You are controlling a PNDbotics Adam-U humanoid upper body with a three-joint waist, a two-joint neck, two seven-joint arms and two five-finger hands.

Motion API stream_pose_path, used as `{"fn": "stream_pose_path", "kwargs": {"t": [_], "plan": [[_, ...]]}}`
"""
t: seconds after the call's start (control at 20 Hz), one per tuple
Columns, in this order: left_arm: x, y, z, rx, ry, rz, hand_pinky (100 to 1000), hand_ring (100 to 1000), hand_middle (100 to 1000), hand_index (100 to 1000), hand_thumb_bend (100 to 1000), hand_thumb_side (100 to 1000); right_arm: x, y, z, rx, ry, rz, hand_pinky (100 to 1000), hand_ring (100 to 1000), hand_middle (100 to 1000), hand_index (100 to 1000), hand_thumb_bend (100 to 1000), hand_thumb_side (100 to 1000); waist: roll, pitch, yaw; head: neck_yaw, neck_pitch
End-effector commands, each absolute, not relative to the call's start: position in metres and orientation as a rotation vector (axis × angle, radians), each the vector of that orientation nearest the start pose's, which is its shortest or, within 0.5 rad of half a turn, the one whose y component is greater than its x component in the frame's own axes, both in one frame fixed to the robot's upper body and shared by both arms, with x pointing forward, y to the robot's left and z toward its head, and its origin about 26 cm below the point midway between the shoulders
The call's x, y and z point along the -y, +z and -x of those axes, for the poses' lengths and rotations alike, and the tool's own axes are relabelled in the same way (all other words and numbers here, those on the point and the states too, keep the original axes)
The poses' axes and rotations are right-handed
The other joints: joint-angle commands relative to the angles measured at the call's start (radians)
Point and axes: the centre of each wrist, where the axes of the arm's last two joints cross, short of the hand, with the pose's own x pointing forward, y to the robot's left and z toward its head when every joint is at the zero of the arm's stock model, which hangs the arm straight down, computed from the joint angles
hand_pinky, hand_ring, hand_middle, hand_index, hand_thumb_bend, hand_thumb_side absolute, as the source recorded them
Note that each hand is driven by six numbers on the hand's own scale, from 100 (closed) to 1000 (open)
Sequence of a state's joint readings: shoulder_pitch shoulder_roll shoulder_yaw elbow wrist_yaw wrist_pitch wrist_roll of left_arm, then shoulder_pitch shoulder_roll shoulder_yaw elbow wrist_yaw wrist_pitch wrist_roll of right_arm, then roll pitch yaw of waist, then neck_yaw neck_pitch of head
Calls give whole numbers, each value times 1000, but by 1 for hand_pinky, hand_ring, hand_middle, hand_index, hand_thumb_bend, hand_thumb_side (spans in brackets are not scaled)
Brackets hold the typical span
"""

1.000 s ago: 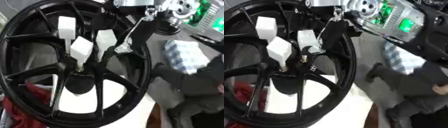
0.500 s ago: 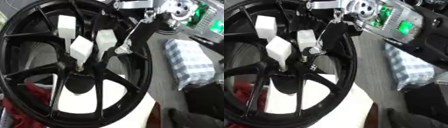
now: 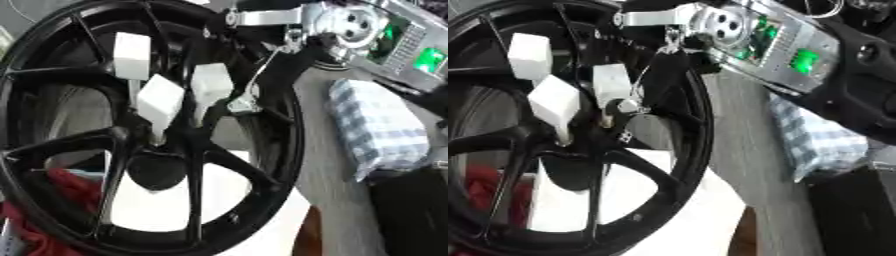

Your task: Pull the pin out of the wheel hub.

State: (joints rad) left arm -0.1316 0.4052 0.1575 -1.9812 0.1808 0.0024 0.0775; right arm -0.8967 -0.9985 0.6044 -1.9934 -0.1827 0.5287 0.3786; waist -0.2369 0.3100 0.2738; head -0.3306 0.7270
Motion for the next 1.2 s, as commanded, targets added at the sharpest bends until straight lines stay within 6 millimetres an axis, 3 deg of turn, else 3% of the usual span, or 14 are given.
{"fn": "stream_pose_path", "kwargs": {"t": [0.05, 1.2], "plan": [[-326, 181, -277, 2160, -148, -259, 899, 584, 513, 720, 100, 788, 206, 321, -293, 1522, 1506, 351, 744, 772, 690, 755, 407, 100, 11, -11, -1, -5, -11], [-324, 179, -278, 2158, -140, -253, 902, 585, 514, 721, 100, 792, 206, 315, -301, 1479, 1517, 348, 739, 760, 676, 750, 360, 100, 11, -3, 4, -10, -19]]}}
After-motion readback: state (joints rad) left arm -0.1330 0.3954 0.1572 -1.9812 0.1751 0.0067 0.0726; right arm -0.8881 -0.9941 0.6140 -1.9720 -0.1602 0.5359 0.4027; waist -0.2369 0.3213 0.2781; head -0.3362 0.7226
